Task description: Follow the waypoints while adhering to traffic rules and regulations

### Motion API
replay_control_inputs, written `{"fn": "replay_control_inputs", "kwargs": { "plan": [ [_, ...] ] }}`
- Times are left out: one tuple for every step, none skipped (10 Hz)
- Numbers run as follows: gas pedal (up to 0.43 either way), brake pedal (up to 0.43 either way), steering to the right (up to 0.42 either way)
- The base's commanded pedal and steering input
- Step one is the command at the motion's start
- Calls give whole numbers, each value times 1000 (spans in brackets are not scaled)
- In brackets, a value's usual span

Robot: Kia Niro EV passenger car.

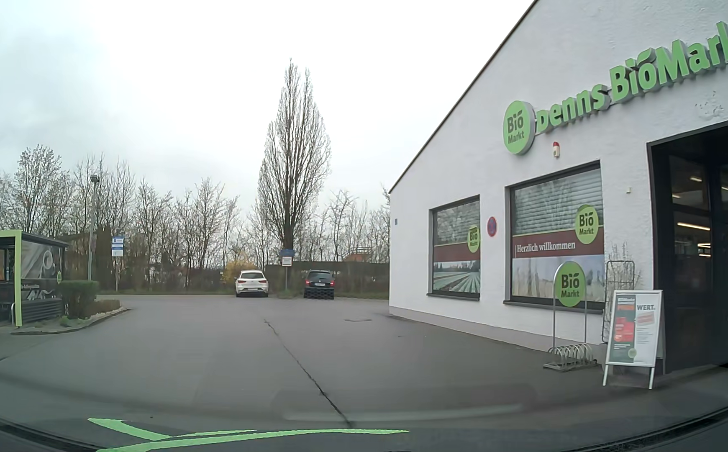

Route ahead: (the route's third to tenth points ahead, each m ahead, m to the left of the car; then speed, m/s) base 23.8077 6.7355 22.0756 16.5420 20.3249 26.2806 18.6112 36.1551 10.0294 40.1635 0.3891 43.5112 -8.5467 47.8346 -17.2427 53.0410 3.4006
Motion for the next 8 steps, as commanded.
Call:
{"fn": "replay_control_inputs", "kwargs": {
  "plan": [
    [87,0,-108],
    [87,0,-95],
    [87,0,-82],
    [87,0,-70],
    [87,0,-63],
    [87,0,-60],
    [87,0,-61],
    [87,0,-62]
  ]
}}
